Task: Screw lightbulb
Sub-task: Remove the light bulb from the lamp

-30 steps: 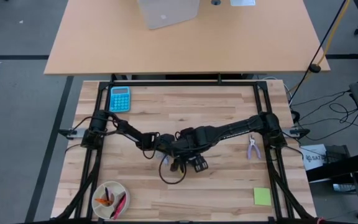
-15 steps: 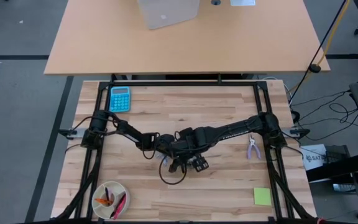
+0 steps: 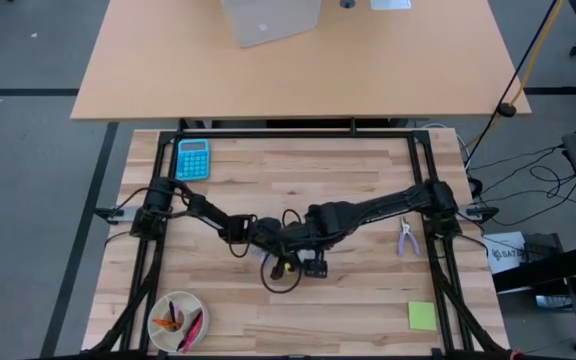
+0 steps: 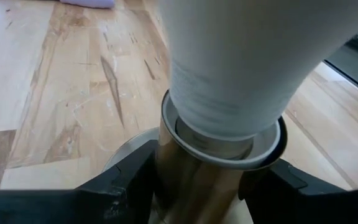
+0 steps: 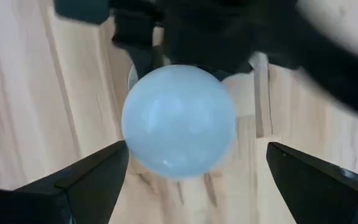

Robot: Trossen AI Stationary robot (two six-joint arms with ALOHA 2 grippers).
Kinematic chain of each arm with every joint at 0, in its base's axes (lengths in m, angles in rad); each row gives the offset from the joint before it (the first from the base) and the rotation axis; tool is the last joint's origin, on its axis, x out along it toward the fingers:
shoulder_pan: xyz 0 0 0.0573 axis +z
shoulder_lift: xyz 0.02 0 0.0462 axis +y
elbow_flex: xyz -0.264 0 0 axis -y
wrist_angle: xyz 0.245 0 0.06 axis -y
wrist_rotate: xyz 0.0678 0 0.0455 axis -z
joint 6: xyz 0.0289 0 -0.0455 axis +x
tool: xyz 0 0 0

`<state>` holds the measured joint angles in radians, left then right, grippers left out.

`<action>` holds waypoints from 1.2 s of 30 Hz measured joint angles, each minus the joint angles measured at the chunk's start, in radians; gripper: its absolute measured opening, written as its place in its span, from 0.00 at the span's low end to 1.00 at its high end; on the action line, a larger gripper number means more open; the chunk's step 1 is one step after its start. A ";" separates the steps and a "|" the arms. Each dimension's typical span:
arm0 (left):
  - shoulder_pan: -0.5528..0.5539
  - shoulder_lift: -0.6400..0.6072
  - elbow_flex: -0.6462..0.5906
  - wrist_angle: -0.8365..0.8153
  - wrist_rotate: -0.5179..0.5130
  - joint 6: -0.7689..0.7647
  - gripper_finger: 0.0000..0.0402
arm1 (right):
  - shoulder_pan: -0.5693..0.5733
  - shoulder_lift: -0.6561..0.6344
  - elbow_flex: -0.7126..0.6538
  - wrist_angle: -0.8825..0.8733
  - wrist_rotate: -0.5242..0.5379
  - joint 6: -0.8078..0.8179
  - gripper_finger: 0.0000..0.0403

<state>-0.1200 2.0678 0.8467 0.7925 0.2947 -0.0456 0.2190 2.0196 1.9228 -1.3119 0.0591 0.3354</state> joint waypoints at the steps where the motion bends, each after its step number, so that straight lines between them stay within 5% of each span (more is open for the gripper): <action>1: 0.000 0.000 0.000 0.000 0.000 -0.001 0.51 | 0.003 -0.007 0.000 -0.003 -0.002 0.036 0.93; 9: -0.001 0.000 0.000 0.001 -0.023 -0.002 0.51 | 0.054 -0.028 0.001 0.008 -0.009 0.217 0.93; 20: -0.001 0.000 0.000 0.005 -0.067 -0.021 0.51 | 0.054 -0.028 0.001 0.038 0.147 0.480 0.93; 36: 0.000 0.000 0.000 0.007 -0.096 -0.024 0.51 | 0.036 0.037 0.002 0.055 0.115 0.489 0.93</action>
<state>-0.1200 2.0674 0.8463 0.7993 0.1985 -0.0700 0.2545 2.0563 1.9247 -1.2571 0.1738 0.8239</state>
